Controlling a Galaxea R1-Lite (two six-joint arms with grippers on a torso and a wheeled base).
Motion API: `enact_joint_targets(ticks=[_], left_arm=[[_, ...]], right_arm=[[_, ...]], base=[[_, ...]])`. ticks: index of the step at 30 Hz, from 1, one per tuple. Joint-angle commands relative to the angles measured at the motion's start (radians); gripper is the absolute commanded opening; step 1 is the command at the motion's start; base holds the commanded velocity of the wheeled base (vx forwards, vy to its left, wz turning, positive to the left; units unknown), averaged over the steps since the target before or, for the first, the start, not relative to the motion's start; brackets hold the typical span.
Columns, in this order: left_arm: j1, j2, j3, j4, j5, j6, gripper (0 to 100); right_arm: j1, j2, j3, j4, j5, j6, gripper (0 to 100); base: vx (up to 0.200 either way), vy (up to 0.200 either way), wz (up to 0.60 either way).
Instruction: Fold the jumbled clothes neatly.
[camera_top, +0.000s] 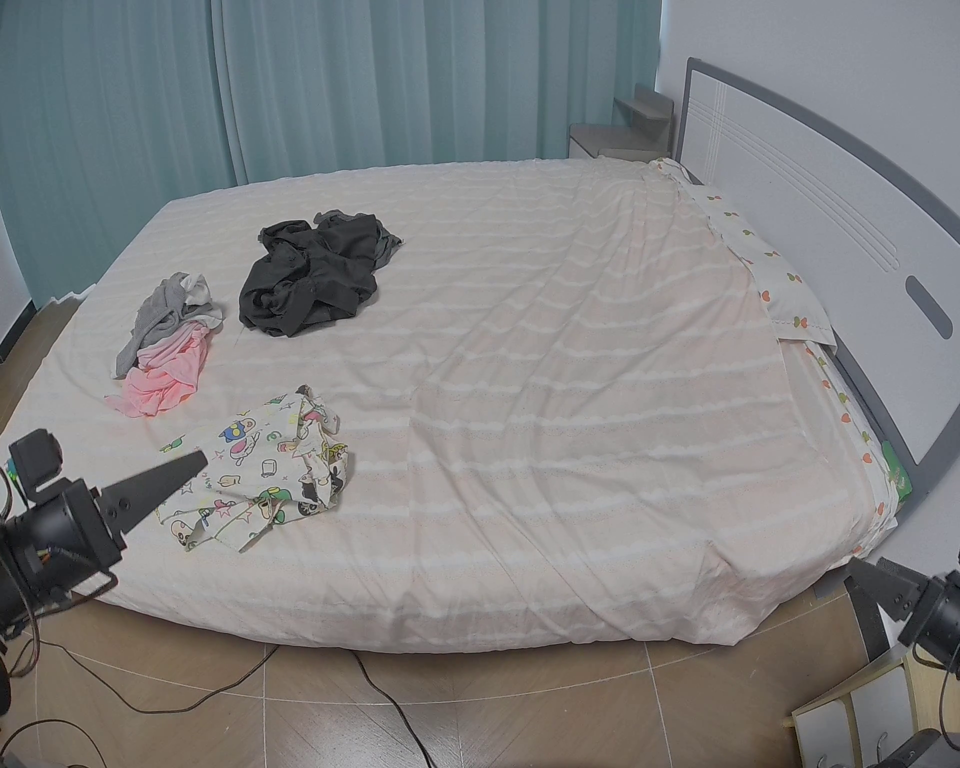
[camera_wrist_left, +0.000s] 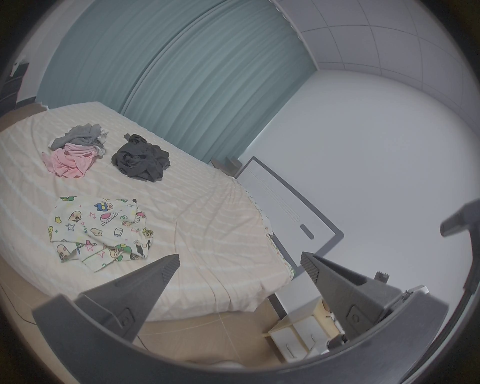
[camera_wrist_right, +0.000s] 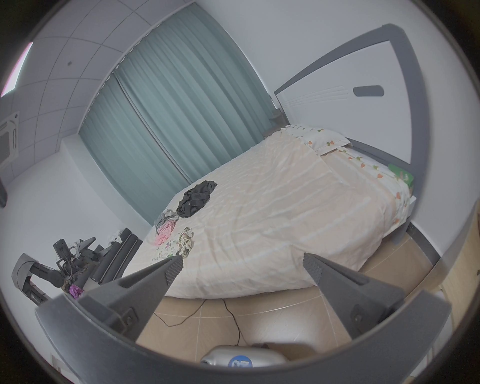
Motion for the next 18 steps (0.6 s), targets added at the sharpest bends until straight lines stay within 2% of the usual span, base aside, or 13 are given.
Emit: enact_joint_targets(ticks=[1, 3, 7, 8, 10, 13, 14, 16, 17, 18], left_arm=[[-0.067, -0.513, 0.164, 0.256, 0.096, 0.103, 100], [-0.064, -0.636, 0.161, 0.380, 0.136, 0.146, 100], [-0.061, -0.851, 0.161, 0.607, 0.190, 0.310, 100], [-0.061, -0.851, 0.161, 0.607, 0.190, 0.310, 100], [-0.054, -1.007, 0.164, 0.748, 0.202, 0.405, 100], [0.013, -1.058, 0.176, 0.813, 0.250, 0.459, 100], [0.012, -1.079, 0.199, 0.819, 0.278, 0.500, 100], [0.005, -1.093, 0.213, 0.806, 0.377, 0.598, 100], [0.005, -1.093, 0.218, 0.794, 0.463, 0.641, 100], [0.005, -1.093, 0.218, 0.794, 0.463, 0.641, 100]], right_arm=[[0.019, -0.612, -0.054, 0.418, 0.010, -0.131, 100], [0.048, -0.661, -0.042, 0.452, 0.010, -0.175, 100], [0.046, -0.655, 0.020, 0.449, 0.007, -0.229, 100], [0.046, -0.655, 0.020, 0.449, 0.007, -0.229, 100], [0.045, -0.655, 0.076, 0.387, -0.026, -0.298, 100], [0.045, -0.655, 0.076, 0.380, -0.075, -0.306, 100], [0.045, -0.655, 0.076, 0.381, -0.095, -0.301, 100], [0.045, -0.655, 0.076, 0.386, -0.131, -0.295, 100], [0.045, -0.655, 0.076, 0.389, -0.144, -0.290, 100], [0.045, -0.655, 0.076, 0.389, -0.144, -0.290, 100]], base=[[0.000, 0.000, 0.00], [0.000, 0.000, 0.00], [0.000, 0.000, 0.00], [0.000, 0.000, 0.00], [0.000, 0.000, 0.00], [0.000, 0.000, 0.00], [0.000, 0.000, 0.00], [0.000, 0.000, 0.00], [0.000, 0.000, 0.00], [0.000, 0.000, 0.00]])
